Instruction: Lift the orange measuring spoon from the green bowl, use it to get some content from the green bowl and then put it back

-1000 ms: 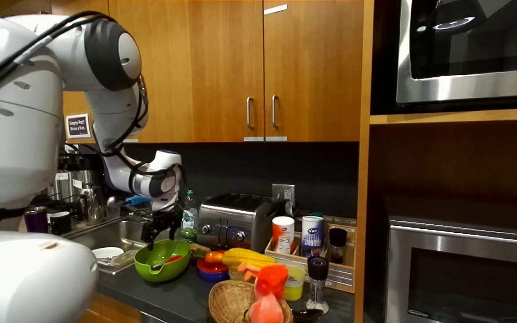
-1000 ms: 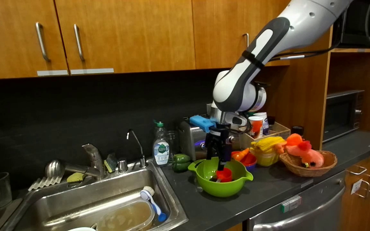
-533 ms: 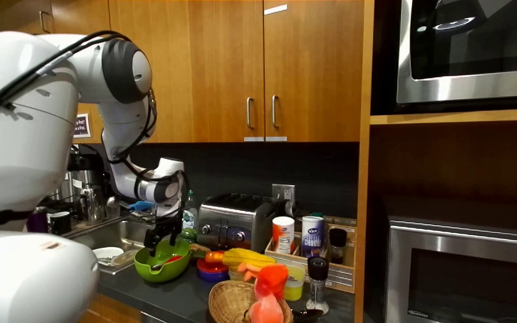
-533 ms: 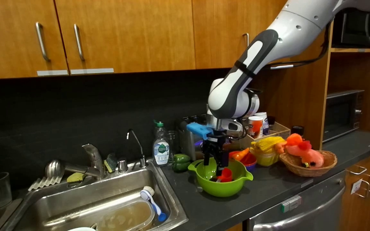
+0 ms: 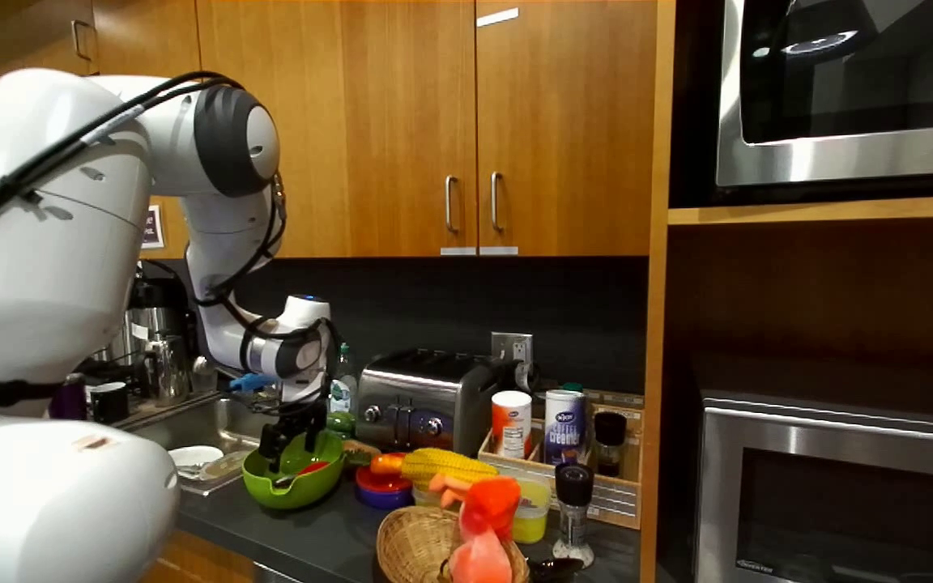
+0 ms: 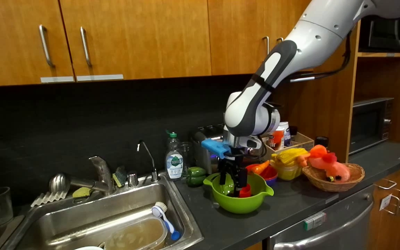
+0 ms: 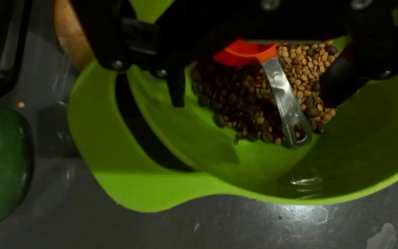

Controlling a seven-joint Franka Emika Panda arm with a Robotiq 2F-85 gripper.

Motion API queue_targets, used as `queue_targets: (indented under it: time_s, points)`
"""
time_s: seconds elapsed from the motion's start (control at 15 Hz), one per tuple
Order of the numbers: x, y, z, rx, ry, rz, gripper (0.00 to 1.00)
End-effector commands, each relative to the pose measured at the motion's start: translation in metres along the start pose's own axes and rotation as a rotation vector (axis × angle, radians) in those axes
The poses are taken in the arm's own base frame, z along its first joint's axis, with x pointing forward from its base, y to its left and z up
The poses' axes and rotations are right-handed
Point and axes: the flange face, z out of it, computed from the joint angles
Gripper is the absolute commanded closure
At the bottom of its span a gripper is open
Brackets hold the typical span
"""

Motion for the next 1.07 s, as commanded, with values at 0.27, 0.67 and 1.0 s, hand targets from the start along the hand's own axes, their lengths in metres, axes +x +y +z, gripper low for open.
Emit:
queue_targets:
  time_s: [0.27, 0.67, 1.0]
  points:
    - [0.006, 0.009, 0.038, 0.006, -0.064, 0.013, 0.00]
    - [0.006, 0.026, 0.019, 0.063, -0.050, 0.030, 0.00]
    - [0.006, 0.032, 0.008, 0.082, -0.041, 0.022, 0.39]
